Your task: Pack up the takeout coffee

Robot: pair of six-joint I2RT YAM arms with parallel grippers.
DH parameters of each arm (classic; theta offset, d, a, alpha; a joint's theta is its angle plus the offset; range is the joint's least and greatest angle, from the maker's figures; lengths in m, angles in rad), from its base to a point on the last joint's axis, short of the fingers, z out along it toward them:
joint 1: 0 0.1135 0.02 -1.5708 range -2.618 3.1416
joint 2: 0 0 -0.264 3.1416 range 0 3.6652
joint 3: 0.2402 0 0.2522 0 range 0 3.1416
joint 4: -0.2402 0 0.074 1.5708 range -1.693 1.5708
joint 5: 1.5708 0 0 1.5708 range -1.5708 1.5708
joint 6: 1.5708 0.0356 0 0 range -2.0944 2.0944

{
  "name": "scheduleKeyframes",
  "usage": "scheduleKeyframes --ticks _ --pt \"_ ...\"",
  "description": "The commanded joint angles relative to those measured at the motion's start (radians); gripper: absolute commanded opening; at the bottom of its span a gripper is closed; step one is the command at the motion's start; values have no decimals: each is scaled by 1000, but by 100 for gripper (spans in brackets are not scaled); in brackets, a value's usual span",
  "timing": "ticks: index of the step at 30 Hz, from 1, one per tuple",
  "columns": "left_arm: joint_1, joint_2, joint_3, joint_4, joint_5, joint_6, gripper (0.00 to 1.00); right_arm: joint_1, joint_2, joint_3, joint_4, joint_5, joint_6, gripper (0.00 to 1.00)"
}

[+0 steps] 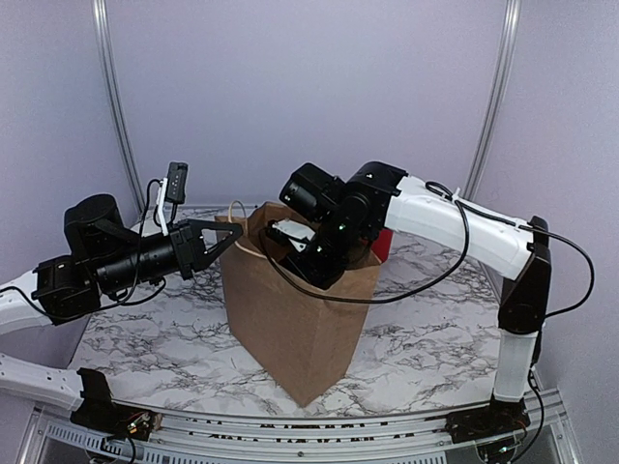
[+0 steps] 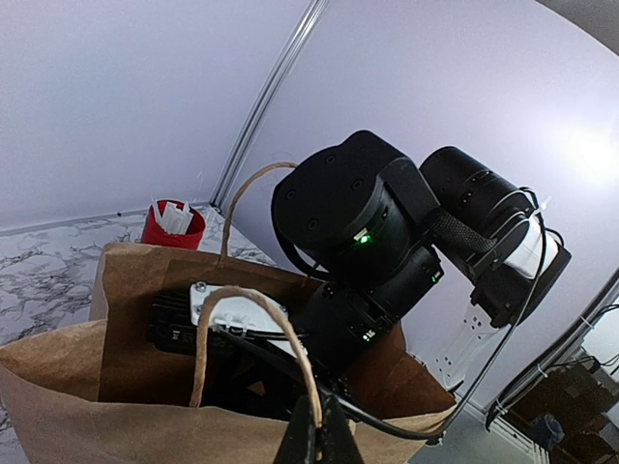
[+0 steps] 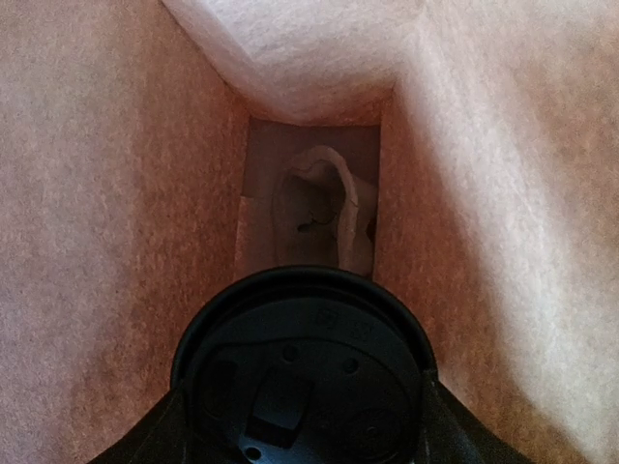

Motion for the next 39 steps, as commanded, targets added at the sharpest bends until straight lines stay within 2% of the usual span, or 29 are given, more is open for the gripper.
scheduleKeyframes --ticks 1,5,16,26,39 --pt "-5 -32 -25 18 -15 40 0 9 25 -43 -12 -29 18 57" --pt "-5 -44 -40 17 -31 43 0 9 27 -38 -31 -23 18 56" --pt "-5 -47 -55 7 -50 54 0 9 66 187 -164 46 6 56" --pt "-6 -35 -52 3 -62 60 0 24 33 113 -155 25 25 56" --pt "-6 -37 -47 -3 -68 68 0 26 9 -117 -25 -27 50 56"
